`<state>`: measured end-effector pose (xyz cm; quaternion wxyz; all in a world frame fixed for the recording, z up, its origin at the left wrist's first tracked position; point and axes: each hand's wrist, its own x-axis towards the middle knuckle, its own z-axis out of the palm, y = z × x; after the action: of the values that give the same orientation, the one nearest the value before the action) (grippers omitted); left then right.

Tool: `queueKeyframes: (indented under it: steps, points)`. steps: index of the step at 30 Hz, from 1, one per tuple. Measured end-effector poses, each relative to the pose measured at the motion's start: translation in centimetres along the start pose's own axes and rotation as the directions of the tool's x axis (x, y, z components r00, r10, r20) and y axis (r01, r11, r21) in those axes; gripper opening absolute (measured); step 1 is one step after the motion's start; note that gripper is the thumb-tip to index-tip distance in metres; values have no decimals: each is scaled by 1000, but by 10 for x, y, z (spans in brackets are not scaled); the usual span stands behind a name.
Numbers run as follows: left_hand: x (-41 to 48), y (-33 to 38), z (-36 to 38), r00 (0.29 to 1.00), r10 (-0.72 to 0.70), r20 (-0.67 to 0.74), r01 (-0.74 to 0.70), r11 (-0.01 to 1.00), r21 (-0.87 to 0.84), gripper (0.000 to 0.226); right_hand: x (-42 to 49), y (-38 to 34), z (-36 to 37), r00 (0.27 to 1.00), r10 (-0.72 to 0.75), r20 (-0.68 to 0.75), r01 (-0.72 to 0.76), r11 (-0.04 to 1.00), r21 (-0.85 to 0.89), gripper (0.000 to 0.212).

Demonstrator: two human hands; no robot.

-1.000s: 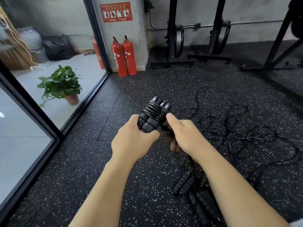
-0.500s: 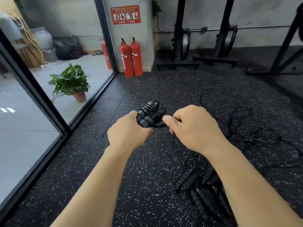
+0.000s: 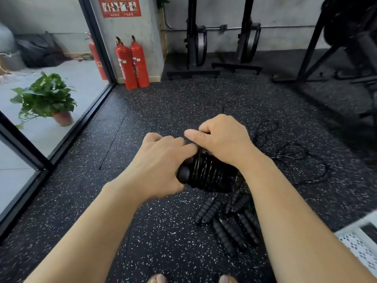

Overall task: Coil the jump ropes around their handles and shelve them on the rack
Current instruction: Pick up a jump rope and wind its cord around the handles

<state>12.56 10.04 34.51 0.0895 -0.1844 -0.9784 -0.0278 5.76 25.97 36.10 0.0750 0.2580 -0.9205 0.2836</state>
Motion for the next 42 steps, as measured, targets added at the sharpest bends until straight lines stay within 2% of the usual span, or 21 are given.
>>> queueKeyframes:
  steps: [4, 6, 11, 17, 22, 25, 27, 29, 30, 31, 33, 35, 37, 39, 42]
  points:
    - [-4, 2, 0, 999, 41, -31, -43, 996, -84, 26, -3, 13, -4, 987, 65, 149, -112, 935, 336, 57]
    - [-4, 5, -1, 998, 40, -45, -45, 992, -116, 29, -5, 16, -7, 975, 111, 193, -183, 892, 414, 53]
    - [-3, 8, -4, 998, 30, -51, -38, 985, -168, 42, -6, 21, -10, 976, 141, 165, -206, 837, 506, 62]
    - [1, 12, -8, 999, 16, -40, -25, 968, -248, 41, -8, 26, -13, 971, 159, 181, -239, 726, 645, 47]
    - [1, 14, -8, 998, 15, -60, -32, 953, -302, 44, -9, 23, -14, 954, 171, 247, -294, 688, 663, 42]
    - [1, 20, -13, 998, -14, -59, -15, 890, -455, 46, -11, 26, -8, 919, 118, 376, -354, 667, 655, 42]
    - [2, 25, -17, 998, -59, -26, 32, 805, -592, 51, -12, 26, 1, 925, 172, 340, -366, 649, 667, 39]
    - [5, 26, -16, 986, -166, 14, 138, 766, -629, 53, -14, 23, 9, 887, 330, 324, -453, 478, 753, 39]
    - [7, 25, -14, 974, -226, 20, 189, 761, -621, 49, -15, 21, 14, 862, 339, 376, -499, 446, 743, 39]
    - [9, 24, -13, 959, -285, 13, 233, 756, -612, 48, -14, 18, 19, 837, 345, 424, -544, 443, 713, 39]
    - [11, 20, -10, 921, -388, -22, 293, 730, -618, 47, -9, 12, 28, 824, 343, 451, -565, 560, 607, 37]
    - [14, 13, -7, 868, -495, -38, 361, 682, -637, 44, -7, 5, 34, 808, 363, 464, -586, 570, 575, 35]
    - [14, 3, -4, 801, -598, -15, 447, 615, -649, 41, -7, -1, 42, 836, 356, 418, -545, 627, 556, 35]
    - [13, -10, -2, 741, -670, 46, 527, 538, -658, 35, -8, -6, 47, 878, 318, 357, -465, 738, 488, 33]
    - [6, -28, -2, 725, -667, 172, 586, 466, -663, 35, -11, -11, 49, 929, 247, 276, -326, 899, 293, 30]
